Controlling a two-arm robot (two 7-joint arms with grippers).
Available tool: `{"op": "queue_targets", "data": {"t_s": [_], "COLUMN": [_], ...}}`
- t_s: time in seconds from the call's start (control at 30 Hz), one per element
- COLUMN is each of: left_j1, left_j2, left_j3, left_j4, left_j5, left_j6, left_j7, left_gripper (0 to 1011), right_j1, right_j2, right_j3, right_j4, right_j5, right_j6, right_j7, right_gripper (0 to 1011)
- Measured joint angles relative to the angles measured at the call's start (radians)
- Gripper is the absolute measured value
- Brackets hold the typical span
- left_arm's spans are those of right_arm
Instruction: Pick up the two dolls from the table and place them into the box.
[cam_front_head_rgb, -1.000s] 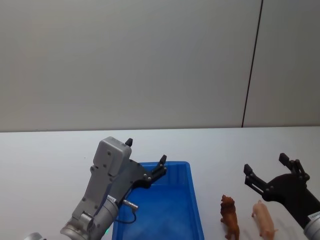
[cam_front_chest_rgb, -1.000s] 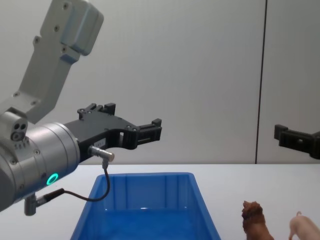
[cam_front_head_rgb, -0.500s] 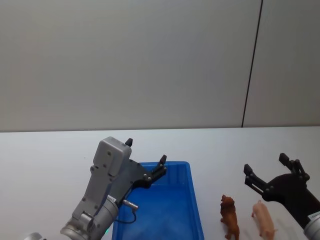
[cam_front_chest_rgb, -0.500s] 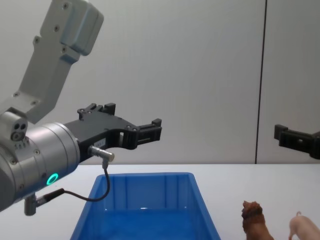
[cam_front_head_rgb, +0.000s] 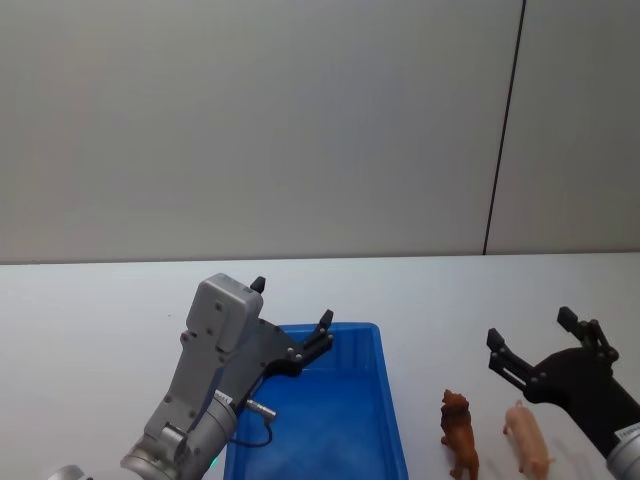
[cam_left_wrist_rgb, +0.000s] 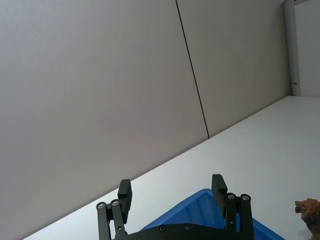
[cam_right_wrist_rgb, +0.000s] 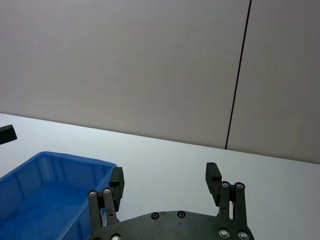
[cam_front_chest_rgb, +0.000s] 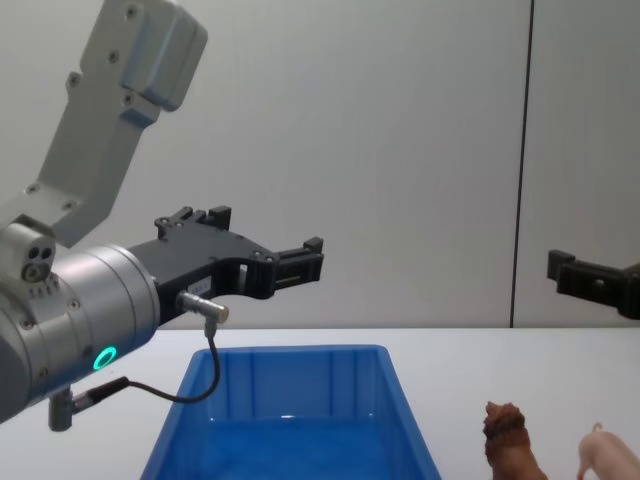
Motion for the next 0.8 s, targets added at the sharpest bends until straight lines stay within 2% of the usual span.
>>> {"op": "queue_targets", "data": {"t_s": [0.4, 0.8], "left_j1": [0.0, 0.0], "left_j2": [0.0, 0.0], "left_j3": [0.0, 0.0], "left_j4": [0.0, 0.0], "left_j5": [0.0, 0.0], "left_j6": [0.0, 0.0], "left_j7": [0.0, 0.0], "left_gripper": [1008, 1008], "right_j1": [-0.003, -0.012], "right_j2": [-0.026, -0.045], "right_j3": [-0.011, -0.012], "right_j4": [0.012, 0.015], "right_j5": [-0.002, 0.015], "right_j6": [0.023, 0.07], "right_j7": [-0.039, -0.097], "right_gripper": [1007, 1007]}}
